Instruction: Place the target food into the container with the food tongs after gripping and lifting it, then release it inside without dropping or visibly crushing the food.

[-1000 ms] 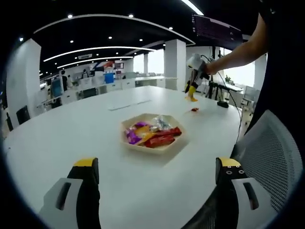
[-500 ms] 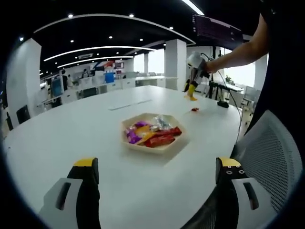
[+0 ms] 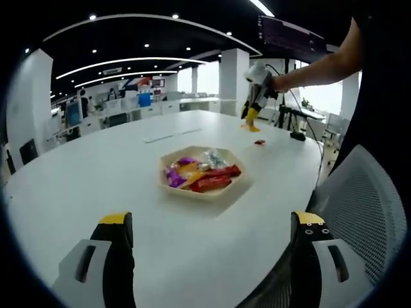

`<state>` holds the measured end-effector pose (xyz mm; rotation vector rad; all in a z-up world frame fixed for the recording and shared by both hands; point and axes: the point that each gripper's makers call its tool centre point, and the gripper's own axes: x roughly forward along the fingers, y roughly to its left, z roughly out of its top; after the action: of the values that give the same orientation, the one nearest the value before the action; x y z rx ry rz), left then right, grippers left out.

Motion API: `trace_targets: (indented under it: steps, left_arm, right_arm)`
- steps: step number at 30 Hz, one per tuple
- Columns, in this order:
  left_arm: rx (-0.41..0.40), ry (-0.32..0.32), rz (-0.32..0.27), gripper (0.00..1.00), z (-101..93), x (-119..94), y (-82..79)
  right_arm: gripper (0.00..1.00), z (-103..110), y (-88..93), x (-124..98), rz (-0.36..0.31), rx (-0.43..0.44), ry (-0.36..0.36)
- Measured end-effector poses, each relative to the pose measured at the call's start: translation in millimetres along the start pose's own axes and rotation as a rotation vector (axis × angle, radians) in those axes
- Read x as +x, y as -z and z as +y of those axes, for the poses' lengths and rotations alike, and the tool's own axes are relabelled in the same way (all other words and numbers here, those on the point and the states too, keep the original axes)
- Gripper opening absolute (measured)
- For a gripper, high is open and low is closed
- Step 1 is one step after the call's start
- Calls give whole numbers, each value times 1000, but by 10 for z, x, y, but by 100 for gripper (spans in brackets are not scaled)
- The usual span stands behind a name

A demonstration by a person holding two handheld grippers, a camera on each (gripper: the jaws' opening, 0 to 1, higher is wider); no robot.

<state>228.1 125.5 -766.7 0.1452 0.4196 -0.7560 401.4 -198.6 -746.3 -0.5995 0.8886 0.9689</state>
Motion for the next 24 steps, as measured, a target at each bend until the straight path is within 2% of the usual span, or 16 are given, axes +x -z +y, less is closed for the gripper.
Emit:
trace_targets:
  steps: [8, 17, 24]
  left_arm:
    - [11, -6, 3, 100, -8, -20, 17]
    - [15, 18, 38, 100, -56, -6, 108]
    - [9, 20, 43, 100, -52, -18, 126]
  right_arm:
    - [20, 189, -228, 46, -5, -22, -23]
    - [20, 435, -614, 140, -25, -49, -47]
    - [20, 619, -882, 220, -13, -109, -60]
